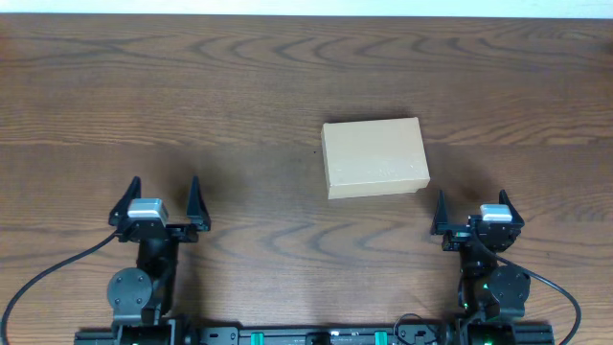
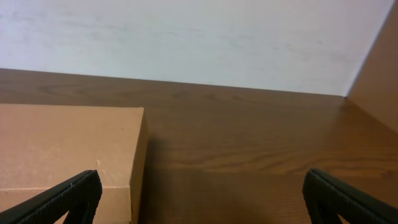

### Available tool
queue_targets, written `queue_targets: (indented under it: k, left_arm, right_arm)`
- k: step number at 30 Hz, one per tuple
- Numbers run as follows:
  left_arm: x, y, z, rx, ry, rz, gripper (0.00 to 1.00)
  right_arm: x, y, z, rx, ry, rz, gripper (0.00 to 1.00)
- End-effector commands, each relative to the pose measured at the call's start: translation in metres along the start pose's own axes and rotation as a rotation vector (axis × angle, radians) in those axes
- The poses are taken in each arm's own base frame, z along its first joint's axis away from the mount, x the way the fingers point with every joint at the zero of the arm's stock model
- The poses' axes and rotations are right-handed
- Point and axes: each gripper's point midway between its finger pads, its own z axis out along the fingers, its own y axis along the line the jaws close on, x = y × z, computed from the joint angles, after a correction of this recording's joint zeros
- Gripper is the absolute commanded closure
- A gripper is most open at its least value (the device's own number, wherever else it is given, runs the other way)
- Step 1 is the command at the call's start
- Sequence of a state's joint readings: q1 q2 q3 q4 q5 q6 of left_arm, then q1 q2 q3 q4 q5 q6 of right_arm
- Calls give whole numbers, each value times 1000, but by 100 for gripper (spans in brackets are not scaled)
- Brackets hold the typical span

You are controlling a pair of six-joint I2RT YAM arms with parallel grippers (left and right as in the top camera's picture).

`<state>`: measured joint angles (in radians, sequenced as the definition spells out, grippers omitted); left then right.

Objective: Pack container

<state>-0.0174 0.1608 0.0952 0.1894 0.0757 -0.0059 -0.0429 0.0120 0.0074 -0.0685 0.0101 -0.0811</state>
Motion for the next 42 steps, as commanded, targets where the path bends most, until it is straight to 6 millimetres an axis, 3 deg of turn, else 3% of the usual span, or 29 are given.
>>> queue_targets:
  k: [1, 19, 29, 42]
  left_arm:
    - [-3, -2, -2, 8, -22, -27, 5]
    - [7, 1, -12, -5, 0, -24, 5]
    - [72, 9, -14, -39, 203, -26, 5]
    - [73, 12, -14, -53, 208, 20, 5]
  right_arm:
    - [1, 0, 0, -4, 1, -10, 1]
    - [1, 0, 0, -4, 1, -10, 1]
    - [1, 0, 0, -4, 1, -10, 1]
    - [1, 0, 0, -4, 1, -10, 1]
